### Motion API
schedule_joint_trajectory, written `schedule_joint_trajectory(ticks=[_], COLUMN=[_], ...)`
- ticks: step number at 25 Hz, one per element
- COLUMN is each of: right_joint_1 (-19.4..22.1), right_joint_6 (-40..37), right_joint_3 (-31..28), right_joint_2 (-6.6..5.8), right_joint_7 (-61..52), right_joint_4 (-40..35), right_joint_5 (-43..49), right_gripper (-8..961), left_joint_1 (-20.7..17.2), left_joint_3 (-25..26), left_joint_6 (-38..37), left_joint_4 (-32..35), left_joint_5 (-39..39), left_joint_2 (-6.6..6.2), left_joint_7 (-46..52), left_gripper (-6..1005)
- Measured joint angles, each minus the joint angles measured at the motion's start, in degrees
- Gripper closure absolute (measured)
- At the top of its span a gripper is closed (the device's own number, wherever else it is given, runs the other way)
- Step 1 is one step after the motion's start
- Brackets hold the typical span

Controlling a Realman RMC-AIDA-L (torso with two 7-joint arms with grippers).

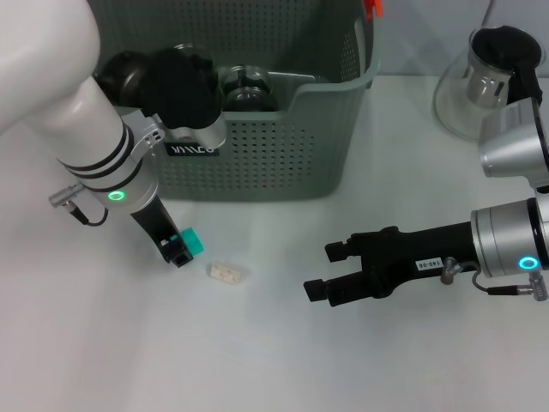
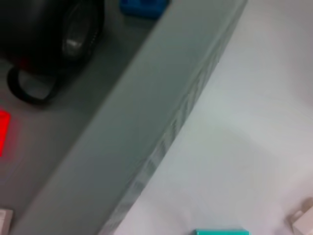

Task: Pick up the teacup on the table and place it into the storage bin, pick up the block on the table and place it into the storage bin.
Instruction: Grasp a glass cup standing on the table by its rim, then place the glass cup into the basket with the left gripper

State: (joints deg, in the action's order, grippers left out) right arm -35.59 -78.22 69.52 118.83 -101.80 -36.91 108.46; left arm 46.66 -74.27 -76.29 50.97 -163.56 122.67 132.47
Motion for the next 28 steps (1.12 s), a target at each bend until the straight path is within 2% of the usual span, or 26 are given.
schedule_joint_trajectory(ticks=[2,7,10,11,12,13,16,19,23,26,28], right_joint_1=[0.0,0.0,0.0,0.0,0.0,0.0,0.1,0.1,-0.2,-0.3,-0.4], right_joint_6=[0.0,0.0,-0.1,-0.2,-0.3,-0.3,-0.7,-0.9,-1.0,-1.4,-1.8], right_joint_3=[0.0,0.0,0.0,0.0,0.0,0.0,-0.7,-1.2,-1.2,-1.4,-1.9], right_joint_2=[0.00,0.00,-0.06,-0.08,-0.16,-0.25,-0.57,-0.68,-0.70,-0.72,-0.77], right_joint_7=[0.0,-0.1,-0.3,-0.4,-0.4,-0.5,-0.8,-0.7,-0.8,-0.9,-0.9], right_joint_4=[0.0,-0.1,-0.1,-0.1,-0.1,-0.1,-0.1,-0.2,-0.5,-0.6,-0.7], right_joint_5=[0.0,0.0,0.0,0.0,0.0,0.0,0.0,0.0,0.0,0.0,0.0], right_gripper=[12,12,11,11,11,11,12,12,12,12,12], left_joint_1=[0.1,-0.1,-2.4,-4.2,-4.2,-6.6,-8.7,-9.4,-6.4,-2.6,0.1], left_joint_3=[0.0,0.3,0.3,0.2,0.2,0.4,2.1,7.3,17.7,26.3,30.3], left_joint_6=[0.0,-2.7,-8.5,-11.7,-11.7,-16.1,-20.9,-27.1,-34.9,-38.8,-38.7], left_joint_4=[0.0,2.7,10.1,15.2,15.2,22.3,29.1,34.5,36.3,35.2,33.5], left_joint_5=[0.0,0.0,0.0,0.0,0.0,0.1,0.9,5.1,15.2,24.2,29.7], left_joint_2=[-0.02,-0.11,0.38,0.80,0.80,1.18,1.28,1.30,0.59,-1.36,-3.33], left_joint_7=[0.2,0.7,0.5,0.4,0.4,0.2,-0.3,-2.1,-4.7,-5.6,-5.6], left_gripper=[562,586,586,583,580,577,569,561,550,542,537])
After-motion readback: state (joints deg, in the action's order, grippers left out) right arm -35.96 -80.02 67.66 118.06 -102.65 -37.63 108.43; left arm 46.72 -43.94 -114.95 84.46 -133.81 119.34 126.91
